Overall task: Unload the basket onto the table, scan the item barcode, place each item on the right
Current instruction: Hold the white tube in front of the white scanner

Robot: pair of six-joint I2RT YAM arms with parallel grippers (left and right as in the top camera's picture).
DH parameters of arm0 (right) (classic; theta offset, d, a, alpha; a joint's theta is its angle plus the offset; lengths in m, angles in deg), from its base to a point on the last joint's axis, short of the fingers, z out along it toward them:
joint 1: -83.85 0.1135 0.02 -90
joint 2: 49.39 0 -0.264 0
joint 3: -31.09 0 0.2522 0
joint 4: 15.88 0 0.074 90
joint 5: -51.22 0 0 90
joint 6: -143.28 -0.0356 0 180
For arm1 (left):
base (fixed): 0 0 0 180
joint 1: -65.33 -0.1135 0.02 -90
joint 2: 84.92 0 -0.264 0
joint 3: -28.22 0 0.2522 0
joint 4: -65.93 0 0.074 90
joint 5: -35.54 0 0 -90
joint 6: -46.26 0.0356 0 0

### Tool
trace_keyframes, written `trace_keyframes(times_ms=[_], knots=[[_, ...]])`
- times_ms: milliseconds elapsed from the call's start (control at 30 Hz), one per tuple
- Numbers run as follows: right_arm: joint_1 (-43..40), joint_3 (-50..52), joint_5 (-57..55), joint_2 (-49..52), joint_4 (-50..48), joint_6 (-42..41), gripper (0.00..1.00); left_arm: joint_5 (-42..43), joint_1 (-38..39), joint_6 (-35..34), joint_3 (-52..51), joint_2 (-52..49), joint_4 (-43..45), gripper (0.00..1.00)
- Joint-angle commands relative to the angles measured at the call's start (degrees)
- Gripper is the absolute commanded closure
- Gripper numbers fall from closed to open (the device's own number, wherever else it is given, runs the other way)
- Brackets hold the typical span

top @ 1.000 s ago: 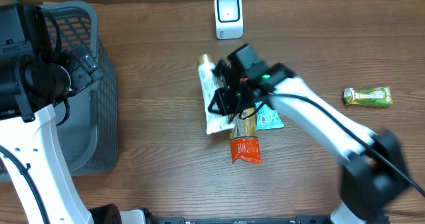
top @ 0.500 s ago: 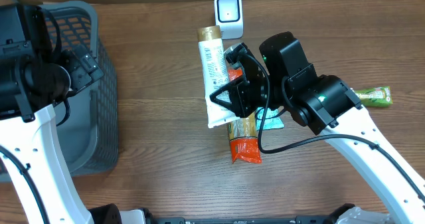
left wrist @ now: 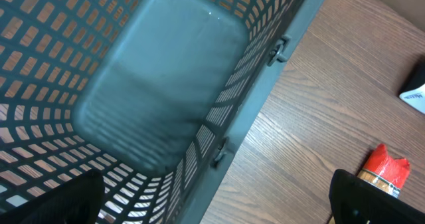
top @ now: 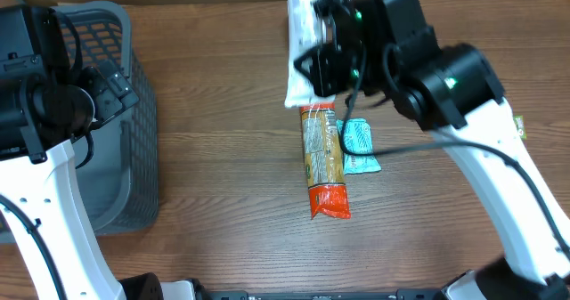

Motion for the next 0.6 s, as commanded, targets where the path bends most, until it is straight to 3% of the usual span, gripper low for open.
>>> trace_keyframes(times_ms=[0, 233, 400, 567], knots=[[0.07, -4.31, -22.49, 7.19, -3.5, 2.47, 0.96, -0.79, -0.26, 0.63, 0.0, 0.02, 0.0, 0.0], [0.81, -4.28, -55.74, 20.79, -12.66, 3.67, 0.96, -0.79, -0.26, 0.63, 0.0, 0.02, -0.02, 0.0], [0.81, -4.28, -64.81, 29.07, -21.03, 18.34, 0.96, -0.79, -0.26, 0.61, 0.0, 0.02, 0.0, 0.0], [0.81, -4.28, -68.83, 36.02, -33.94, 38.71, 0.96, -0.79, -0.26, 0.63, 0.0, 0.02, 0.0, 0.01]])
